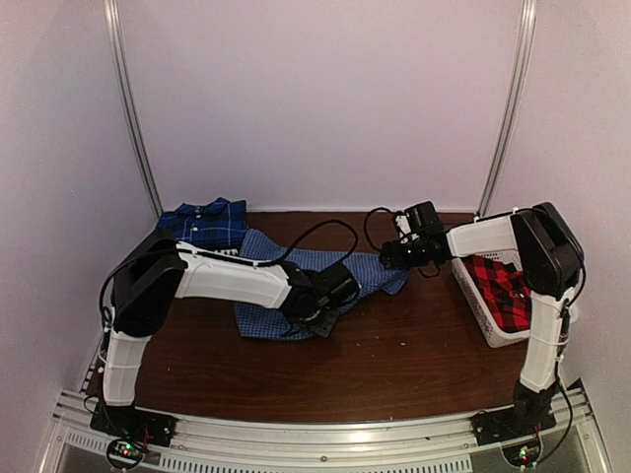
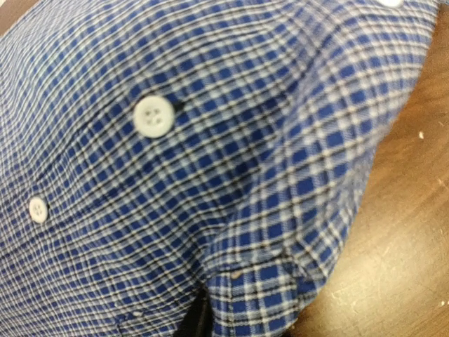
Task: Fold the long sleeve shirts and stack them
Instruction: Pick up the crumpled shirt from the center of the board.
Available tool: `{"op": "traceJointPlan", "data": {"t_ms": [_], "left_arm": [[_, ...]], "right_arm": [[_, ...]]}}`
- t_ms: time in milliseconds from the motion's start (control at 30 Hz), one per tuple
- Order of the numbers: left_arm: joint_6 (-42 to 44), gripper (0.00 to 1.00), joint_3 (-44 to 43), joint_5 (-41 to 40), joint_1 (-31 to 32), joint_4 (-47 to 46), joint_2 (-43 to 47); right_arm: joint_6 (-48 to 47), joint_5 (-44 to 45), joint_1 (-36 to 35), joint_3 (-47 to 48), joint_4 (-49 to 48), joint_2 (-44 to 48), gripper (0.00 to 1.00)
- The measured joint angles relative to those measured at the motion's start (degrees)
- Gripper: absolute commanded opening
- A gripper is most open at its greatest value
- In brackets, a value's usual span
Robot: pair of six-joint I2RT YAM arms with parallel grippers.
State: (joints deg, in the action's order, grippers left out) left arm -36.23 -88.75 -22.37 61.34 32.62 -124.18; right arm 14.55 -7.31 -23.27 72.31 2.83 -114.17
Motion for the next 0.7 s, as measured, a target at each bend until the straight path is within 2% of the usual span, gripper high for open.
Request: {"op": "traceJointPlan", "data": {"t_ms": [33,100,300,500,700], "left_arm": [[0.02,0.04,-0.02,-0.46,0.0,0.37,0.0],[0.0,0.0,-0.13,-1.31,0.0,1.03,0.0],[0.37,0.0,-0.66,-2.78,0.0,3.08,1.4],[4.66,0.0,-0.79,-2.38,0.0,3.8,9.97],[13.05,0.0,-1.62,4.0,0.39,1.77,22.64]], "right_arm": [[-0.61,-0.61,0.0,0.0,0.31,-0.37,0.58],[-1.4,-2.25,0.0,-0.04,0.96,-0.94,0.47],[-1.14,-7.74,0.0,-2.64,1.62,1.2,0.0],[1.27,-14.93,-0.13,-7.96,4.55,11.23,0.0],[4.26,-21.07,-0.17,-8.0,6.6,26.62,0.0]]}}
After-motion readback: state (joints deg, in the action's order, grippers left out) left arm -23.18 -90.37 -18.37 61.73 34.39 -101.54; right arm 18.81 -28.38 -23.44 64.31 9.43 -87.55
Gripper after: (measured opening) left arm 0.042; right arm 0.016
